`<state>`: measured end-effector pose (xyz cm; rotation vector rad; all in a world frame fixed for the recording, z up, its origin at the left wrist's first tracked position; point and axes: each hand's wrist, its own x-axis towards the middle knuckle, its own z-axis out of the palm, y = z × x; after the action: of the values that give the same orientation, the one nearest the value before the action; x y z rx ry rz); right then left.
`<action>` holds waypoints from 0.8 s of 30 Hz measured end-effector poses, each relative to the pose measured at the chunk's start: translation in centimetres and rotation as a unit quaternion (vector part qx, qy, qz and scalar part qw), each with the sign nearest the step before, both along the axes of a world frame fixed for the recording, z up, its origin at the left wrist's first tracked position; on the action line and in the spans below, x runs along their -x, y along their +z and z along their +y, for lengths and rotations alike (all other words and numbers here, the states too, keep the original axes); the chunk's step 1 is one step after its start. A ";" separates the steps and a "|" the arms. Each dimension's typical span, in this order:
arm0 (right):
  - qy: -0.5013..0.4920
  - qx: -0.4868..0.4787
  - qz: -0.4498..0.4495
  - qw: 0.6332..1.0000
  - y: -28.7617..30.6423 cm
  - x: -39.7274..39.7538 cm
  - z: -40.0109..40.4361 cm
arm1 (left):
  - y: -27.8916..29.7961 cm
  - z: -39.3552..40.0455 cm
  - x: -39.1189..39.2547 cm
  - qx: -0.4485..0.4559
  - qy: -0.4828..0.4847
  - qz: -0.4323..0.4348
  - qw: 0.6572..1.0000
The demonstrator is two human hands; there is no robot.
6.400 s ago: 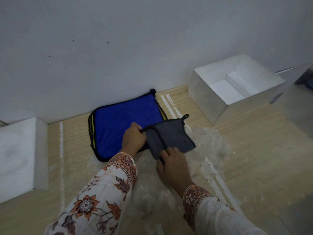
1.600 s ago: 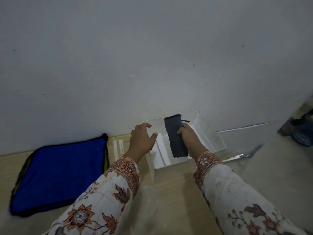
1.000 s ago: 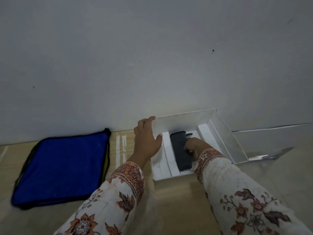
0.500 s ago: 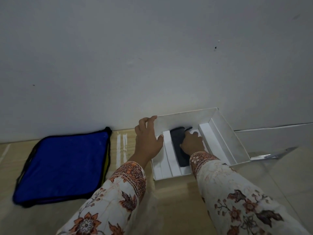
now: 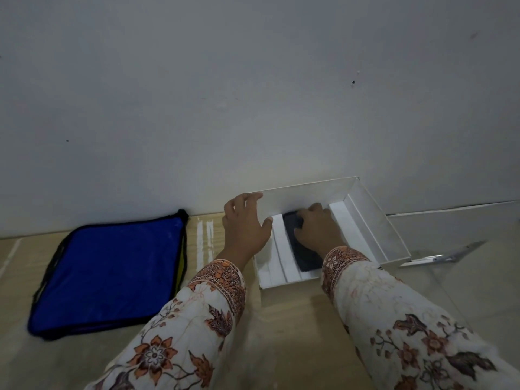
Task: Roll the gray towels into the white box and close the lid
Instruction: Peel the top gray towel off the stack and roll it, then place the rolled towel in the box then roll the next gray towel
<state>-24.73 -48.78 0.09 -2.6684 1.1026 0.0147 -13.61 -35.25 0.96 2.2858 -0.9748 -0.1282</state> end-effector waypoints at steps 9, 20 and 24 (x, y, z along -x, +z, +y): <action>-0.033 -0.010 -0.329 0.944 7.6 -5.8 5.3 | 2.6 7.3 -3.6 0.085 0.058 -0.011 0.995; 0.065 -0.114 -0.273 0.953 6.1 -12.3 19.7 | 1.1 21.9 -9.0 -0.073 0.106 0.050 0.990; 0.033 -0.164 -0.190 0.967 2.1 -12.5 23.9 | -0.7 26.0 -10.1 -0.128 0.085 0.066 0.986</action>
<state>-12.21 -24.89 2.20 -2.2832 0.8089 -0.2672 -3.55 -9.27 0.21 2.5455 -0.7267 -0.3442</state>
